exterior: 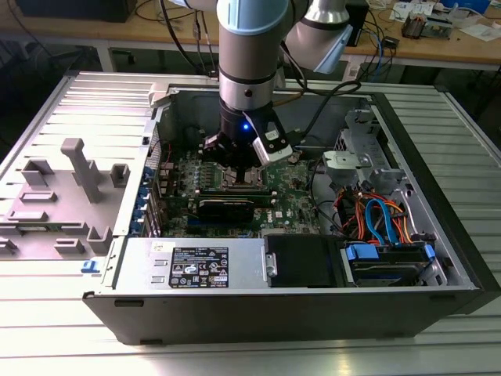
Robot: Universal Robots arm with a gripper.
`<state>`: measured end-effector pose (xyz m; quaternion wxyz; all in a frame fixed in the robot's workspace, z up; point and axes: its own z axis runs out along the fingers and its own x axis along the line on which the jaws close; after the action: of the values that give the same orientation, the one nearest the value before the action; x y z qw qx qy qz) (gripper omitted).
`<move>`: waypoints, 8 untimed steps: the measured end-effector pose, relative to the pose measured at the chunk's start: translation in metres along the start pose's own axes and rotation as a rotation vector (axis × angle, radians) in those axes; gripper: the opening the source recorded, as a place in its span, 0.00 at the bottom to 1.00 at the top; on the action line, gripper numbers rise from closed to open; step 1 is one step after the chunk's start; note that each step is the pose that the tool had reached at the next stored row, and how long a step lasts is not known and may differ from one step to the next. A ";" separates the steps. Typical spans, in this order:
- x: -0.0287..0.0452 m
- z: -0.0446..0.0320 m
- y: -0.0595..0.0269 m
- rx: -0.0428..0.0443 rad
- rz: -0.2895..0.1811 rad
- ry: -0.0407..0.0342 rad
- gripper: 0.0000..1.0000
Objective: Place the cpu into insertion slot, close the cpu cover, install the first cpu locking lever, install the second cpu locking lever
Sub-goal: 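Install the second cpu locking lever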
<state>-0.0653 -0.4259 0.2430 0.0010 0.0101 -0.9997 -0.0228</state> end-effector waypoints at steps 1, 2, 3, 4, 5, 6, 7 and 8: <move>0.0000 -0.0004 0.0001 -0.0002 0.000 0.0007 0.11; 0.0000 -0.0014 -0.0001 -0.0003 0.000 0.0025 0.11; 0.0000 -0.0023 -0.0004 -0.0003 0.000 0.0035 0.11; 0.0000 -0.0035 -0.0006 -0.0004 0.000 0.0051 0.11; 0.0000 -0.0044 -0.0006 -0.0004 0.000 0.0069 0.11; 0.0001 -0.0052 -0.0008 -0.0004 0.000 0.0074 0.11; 0.0001 -0.0056 -0.0008 -0.0006 0.000 0.0080 0.11; 0.0000 -0.0057 -0.0008 -0.0009 0.000 0.0099 0.11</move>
<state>-0.0652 -0.4270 0.2487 0.0060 0.0102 -0.9997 -0.0232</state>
